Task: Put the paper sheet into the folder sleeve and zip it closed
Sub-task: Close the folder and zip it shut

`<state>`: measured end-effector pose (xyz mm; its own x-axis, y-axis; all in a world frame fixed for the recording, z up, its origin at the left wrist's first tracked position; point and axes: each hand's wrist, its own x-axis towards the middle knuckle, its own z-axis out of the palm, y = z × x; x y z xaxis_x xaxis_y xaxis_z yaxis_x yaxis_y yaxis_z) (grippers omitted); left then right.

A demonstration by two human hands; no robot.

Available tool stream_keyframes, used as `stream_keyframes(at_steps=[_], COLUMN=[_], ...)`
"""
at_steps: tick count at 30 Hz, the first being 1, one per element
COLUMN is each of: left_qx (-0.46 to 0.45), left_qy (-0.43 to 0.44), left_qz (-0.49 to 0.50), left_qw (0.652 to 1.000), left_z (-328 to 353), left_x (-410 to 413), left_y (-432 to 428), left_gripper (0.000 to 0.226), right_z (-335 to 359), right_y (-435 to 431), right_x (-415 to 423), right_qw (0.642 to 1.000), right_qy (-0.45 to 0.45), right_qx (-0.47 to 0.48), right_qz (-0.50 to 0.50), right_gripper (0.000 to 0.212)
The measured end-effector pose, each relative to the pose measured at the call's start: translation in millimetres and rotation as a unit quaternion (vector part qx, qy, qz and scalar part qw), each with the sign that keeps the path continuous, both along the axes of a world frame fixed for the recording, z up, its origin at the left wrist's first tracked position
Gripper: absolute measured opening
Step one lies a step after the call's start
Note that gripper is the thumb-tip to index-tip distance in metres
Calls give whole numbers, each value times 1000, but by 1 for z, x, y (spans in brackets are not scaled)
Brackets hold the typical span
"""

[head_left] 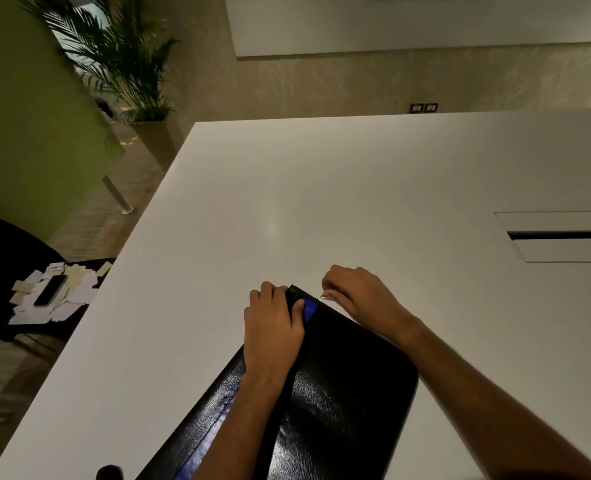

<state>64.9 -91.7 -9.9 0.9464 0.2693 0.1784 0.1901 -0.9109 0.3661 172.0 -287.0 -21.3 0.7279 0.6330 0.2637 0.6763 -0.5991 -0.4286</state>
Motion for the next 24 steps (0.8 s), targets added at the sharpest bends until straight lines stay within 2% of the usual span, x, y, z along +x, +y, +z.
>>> stream_keyframes(at_steps=[18,21,24], left_qx=[-8,-13,-43], left_qy=[-15,-19,-3], left_qz=[2,0,1], left_qw=[1000,1000,999], left_z=[-7,-8,-7], left_x=[1,2,5], left_y=[2,3,7], left_gripper=[31,31,34], right_z=[1,5,11], right_y=[30,32,23], right_x=[11,8,-5], right_qw=[999,999,994], right_qy=[22,48,83], right_qx=[9,11,33], right_qz=[21,4,-65], right_gripper=[15,15,11])
